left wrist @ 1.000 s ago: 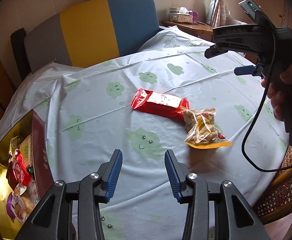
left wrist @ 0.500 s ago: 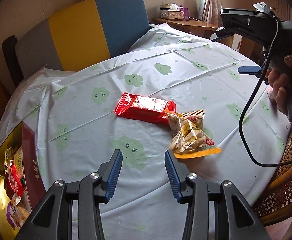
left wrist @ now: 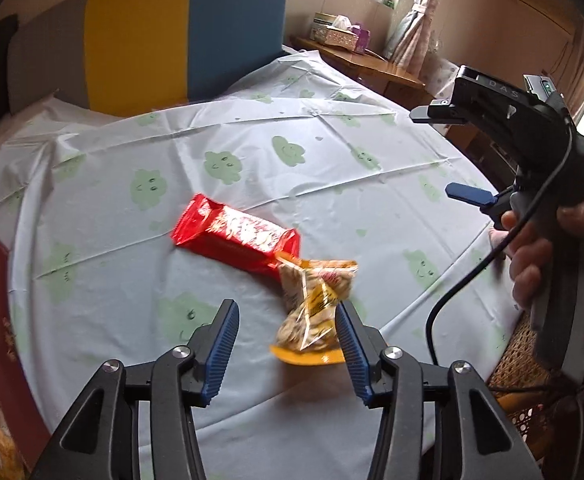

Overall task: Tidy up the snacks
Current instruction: 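Grasp the clear peanut bag with the left gripper, then grasp the red printed packet with the right gripper while the left holds the peanut bag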

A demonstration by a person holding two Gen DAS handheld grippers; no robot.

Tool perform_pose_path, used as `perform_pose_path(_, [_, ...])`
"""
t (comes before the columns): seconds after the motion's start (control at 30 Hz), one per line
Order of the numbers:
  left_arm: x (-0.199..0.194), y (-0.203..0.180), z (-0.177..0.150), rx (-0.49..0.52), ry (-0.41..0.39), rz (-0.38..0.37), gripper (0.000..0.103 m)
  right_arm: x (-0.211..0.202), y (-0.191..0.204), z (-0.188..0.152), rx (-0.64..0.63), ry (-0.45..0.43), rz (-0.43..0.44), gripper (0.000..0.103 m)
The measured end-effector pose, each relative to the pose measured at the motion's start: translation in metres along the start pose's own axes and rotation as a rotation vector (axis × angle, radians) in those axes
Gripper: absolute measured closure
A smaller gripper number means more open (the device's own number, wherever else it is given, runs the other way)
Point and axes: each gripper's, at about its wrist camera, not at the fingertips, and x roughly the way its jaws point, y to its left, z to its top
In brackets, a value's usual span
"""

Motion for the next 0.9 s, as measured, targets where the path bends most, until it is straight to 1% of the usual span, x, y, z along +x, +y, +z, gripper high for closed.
perform_pose_path(0.1, [0.019, -0.01, 0.005, 0.054, 0.043, 0.007, 0.049, 0.0, 0.001, 0.0, -0.004, -0.001, -0.003, 0.008])
perform_pose_path(0.27, [0.058, -0.022, 0.007, 0.1, 0.118, 0.025, 0.048, 0.001, 0.002, 0.0, -0.014, 0.006, -0.004, 0.008])
perform_pose_path(0.33, [0.069, -0.026, 0.006, 0.1, 0.137, 0.018, 0.047, 0.003, 0.002, 0.0, -0.018, 0.009, -0.011, 0.008])
perform_pose_path(0.43, [0.084, -0.028, 0.002, 0.095, 0.164, 0.033, 0.046, 0.007, 0.004, 0.0, -0.03, 0.021, -0.021, 0.008])
perform_pose_path(0.47, [0.084, -0.029, 0.0, 0.098, 0.149, 0.035, 0.047, 0.008, 0.005, -0.001, -0.035, 0.026, -0.023, 0.008])
perform_pose_path(0.5, [0.082, -0.03, -0.002, 0.109, 0.132, 0.032, 0.054, 0.009, 0.006, -0.001, -0.044, 0.03, -0.027, 0.008])
perform_pose_path(0.6, [0.071, -0.028, -0.009, 0.13, 0.107, 0.04, 0.061, 0.013, 0.009, -0.003, -0.064, 0.045, -0.029, 0.008])
perform_pose_path(0.67, [0.06, -0.021, -0.017, 0.13, 0.087, 0.058, 0.061, 0.016, 0.011, -0.005, -0.083, 0.064, -0.03, 0.008])
perform_pose_path(0.8, [0.038, -0.002, -0.035, 0.127, 0.047, 0.126, 0.062, 0.025, 0.02, -0.014, -0.143, 0.12, -0.035, 0.008])
perform_pose_path(0.83, [0.031, 0.007, -0.042, 0.116, 0.033, 0.154, 0.062, 0.027, 0.023, -0.016, -0.163, 0.131, -0.035, 0.008])
perform_pose_path(0.9, [0.019, 0.026, -0.053, 0.076, 0.015, 0.182, 0.062, 0.031, 0.029, -0.021, -0.201, 0.152, -0.031, 0.008])
